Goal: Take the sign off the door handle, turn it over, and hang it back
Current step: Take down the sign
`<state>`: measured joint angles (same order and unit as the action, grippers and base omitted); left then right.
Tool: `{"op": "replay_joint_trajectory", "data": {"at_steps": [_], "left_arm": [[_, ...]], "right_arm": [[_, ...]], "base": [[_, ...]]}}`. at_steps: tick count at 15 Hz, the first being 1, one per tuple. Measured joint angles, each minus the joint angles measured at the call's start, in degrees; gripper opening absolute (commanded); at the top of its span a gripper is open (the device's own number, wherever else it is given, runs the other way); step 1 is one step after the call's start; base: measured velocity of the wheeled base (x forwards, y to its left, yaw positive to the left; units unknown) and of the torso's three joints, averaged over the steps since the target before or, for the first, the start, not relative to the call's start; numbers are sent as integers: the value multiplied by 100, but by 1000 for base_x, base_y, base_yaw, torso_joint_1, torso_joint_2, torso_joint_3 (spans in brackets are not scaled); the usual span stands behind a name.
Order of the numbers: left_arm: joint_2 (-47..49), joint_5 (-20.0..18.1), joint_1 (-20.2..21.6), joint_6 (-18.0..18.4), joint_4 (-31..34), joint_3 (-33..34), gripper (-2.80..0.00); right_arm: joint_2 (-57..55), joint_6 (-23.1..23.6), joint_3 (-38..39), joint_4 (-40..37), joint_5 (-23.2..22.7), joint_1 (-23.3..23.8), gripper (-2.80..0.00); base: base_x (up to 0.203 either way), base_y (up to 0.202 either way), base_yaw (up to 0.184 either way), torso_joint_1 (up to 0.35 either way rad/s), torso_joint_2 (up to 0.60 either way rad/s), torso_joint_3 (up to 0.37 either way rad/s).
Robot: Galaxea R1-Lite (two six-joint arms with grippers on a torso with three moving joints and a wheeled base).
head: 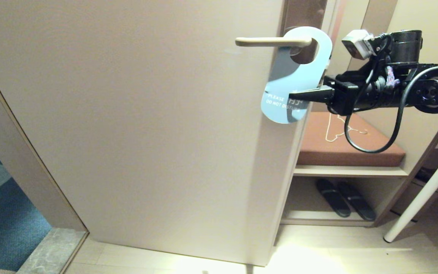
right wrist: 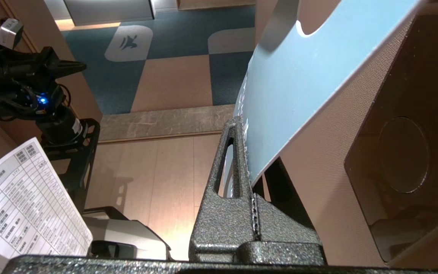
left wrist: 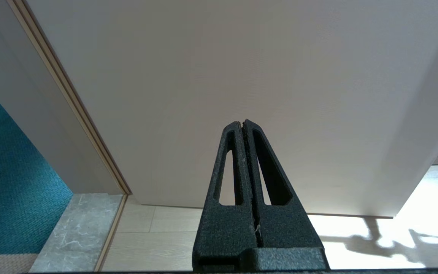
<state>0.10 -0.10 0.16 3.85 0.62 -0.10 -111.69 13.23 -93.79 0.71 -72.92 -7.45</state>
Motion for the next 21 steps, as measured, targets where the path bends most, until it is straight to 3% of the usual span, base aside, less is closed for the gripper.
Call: {"op": "replay_joint_trajectory", "data": {"at_steps": [1, 13, 21], "left_arm": [[0, 5, 0, 0, -2, 0, -280], [0, 2, 0, -1, 0, 0, -280], [0, 5, 0, -2, 0, 0, -280]], "right_arm": [[0, 0, 5, -11, 13, 1, 0], [30, -3, 117, -38, 255, 17, 0], [505, -2, 717, -33, 466, 18, 0]], "base": [[0, 0, 0, 0, 0, 0], [0, 0, 0, 0, 0, 0], [0, 0, 0, 0, 0, 0]]}}
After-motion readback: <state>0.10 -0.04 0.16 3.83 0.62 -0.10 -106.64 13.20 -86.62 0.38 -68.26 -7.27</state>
